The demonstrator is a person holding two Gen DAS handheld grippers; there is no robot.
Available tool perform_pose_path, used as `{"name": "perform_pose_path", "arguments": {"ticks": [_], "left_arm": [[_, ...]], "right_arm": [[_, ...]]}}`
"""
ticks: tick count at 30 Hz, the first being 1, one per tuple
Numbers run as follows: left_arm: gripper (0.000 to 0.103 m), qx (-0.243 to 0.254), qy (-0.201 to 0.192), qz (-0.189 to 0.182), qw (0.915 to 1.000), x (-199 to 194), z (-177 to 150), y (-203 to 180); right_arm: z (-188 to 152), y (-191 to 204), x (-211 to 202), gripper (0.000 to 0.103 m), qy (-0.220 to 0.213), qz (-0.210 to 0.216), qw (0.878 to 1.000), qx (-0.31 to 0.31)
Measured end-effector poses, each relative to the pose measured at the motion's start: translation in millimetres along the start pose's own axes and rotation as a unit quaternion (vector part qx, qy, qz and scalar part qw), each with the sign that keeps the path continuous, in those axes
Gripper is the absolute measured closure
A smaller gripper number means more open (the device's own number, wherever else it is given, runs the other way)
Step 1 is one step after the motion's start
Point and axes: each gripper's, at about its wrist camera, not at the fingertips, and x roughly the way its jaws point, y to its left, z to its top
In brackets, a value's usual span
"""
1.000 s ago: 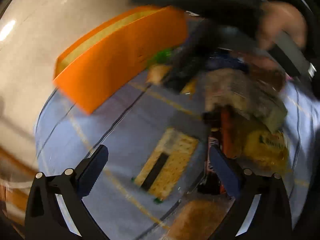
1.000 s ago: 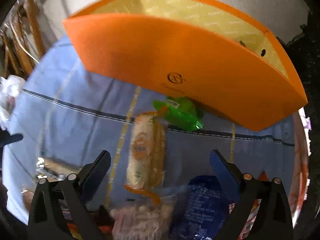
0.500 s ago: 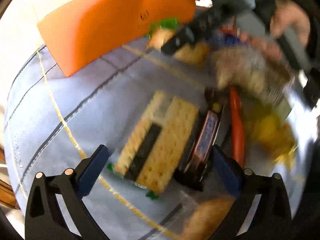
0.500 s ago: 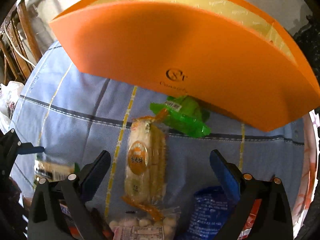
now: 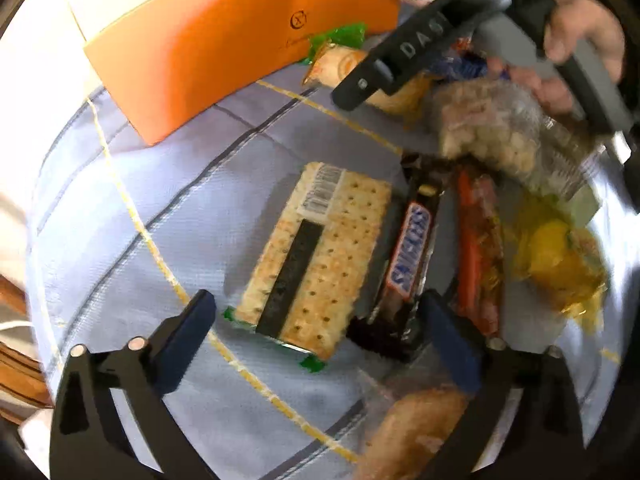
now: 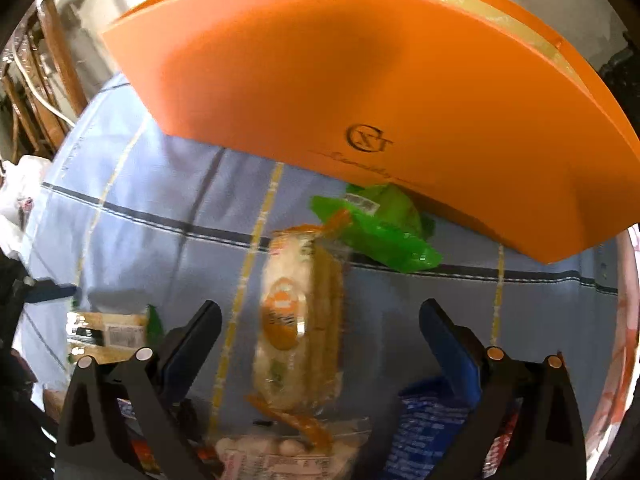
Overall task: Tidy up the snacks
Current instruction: 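Reach both tools back toward the remaining snacks on the cloth, then grasp the square cracker pack with left tool while right tool grasps a bread roll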
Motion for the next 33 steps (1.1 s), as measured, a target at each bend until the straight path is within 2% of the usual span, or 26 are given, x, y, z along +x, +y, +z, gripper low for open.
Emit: {"name": "perform_pose_path", "arguments": {"ticks": [3, 5, 7, 10, 12, 14, 15, 17, 19, 21, 22, 23, 24, 25, 26, 27, 29, 31, 33], "left_arm": [[0.004, 0.015, 0.011, 0.013, 0.9997, -9.0, 6.3, -5.1], [0.004, 0.005, -0.021, 0.003, 0.9998, -22.6, 6.7, 1.5], [0.004, -0.009, -0.040, -0.026, 0.9988, -32.6, 15.1, 8.7], [0.004, -0.032, -0.047, -0.038, 0.9977, -34.5, 19.7, 18.6], [0.004, -0.037, -0.045, -0.044, 0.9974, -27.6, 23.6, 22.9], [0.004, -0.023, -0.019, -0.026, 0.9992, -11.1, 22.8, 25.6], [0.004, -0.012, -0.004, -0.030, 0.9995, -0.8, 25.8, 32.9], [0.004, -0.004, -0.024, -0.056, 0.9982, -2.7, 20.4, 29.8], [0.004, 0.042, -0.043, -0.049, 0.9970, -8.8, 14.7, 15.7], [0.004, 0.060, -0.054, -0.043, 0.9958, -12.4, 13.5, 9.3], [0.004, 0.050, -0.050, -0.042, 0.9966, -12.3, 14.4, 8.9], [0.011, 0.025, -0.040, -0.049, 0.9977, -13.4, 13.8, 9.3], [0.016, -0.006, -0.041, -0.039, 0.9984, -15.4, 13.4, 9.4], [0.031, -0.017, -0.044, -0.036, 0.9983, -17.2, 14.6, 7.0], [0.054, -0.033, -0.045, -0.030, 0.9980, -22.5, 15.3, 3.0], [0.056, -0.047, -0.040, -0.026, 0.9977, -25.9, 15.7, -1.0], [0.057, -0.049, -0.023, -0.044, 0.9975, -33.0, 18.3, -16.0], [0.057, -0.035, -0.017, -0.022, 0.9990, -42.1, 22.1, -32.0], [0.057, -0.061, -0.021, -0.025, 0.9976, -54.2, 25.2, -34.9]], "right_arm": [[-1.5, -2.1, 2.8, 0.004, 0.007, 0.000, 1.000, 0.007], [-4.1, -4.4, 1.6, 0.004, 0.007, 0.004, 1.000, 0.008], [-7.1, -7.0, 1.4, 0.004, 0.008, -0.001, 1.000, 0.003], [-10.2, -4.6, 4.1, 0.004, 0.018, 0.009, 1.000, 0.002], [-10.9, 0.1, 2.6, 0.004, 0.012, 0.001, 1.000, -0.008], [-10.6, 8.7, 0.5, 0.004, 0.005, -0.012, 1.000, -0.026], [-10.2, 11.6, -0.2, 0.004, 0.004, -0.016, 0.999, -0.033], [-9.7, 18.5, -1.0, 0.004, 0.003, -0.015, 0.999, -0.049], [-9.9, 27.0, 0.9, 0.004, 0.000, -0.020, 0.998, -0.062], [-10.4, 28.9, 5.0, 0.005, 0.003, -0.022, 0.998, -0.063], [-9.7, 30.9, 5.9, 0.013, -0.006, -0.023, 0.998, -0.058], [-9.0, 30.0, 4.7, 0.049, -0.017, -0.024, 0.998, -0.054], [-7.6, 24.5, 2.0, 0.067, -0.020, -0.006, 0.999, -0.046], [-7.8, 25.1, 2.6, 0.067, -0.013, -0.012, 0.999, -0.027], [-8.7, 24.2, 1.4, 0.067, -0.013, -0.015, 1.000, -0.020], [-10.5, 23.6, -0.8, 0.068, -0.017, -0.005, 1.000, -0.015], [-17.3, 20.6, -7.8, 0.068, -0.022, 0.011, 1.000, 0.006], [-24.1, 17.1, -20.8, 0.068, -0.034, 0.025, 0.999, 0.023], [-30.2, 14.2, -36.6, 0.068, -0.048, 0.032, 0.998, 0.037]]}}
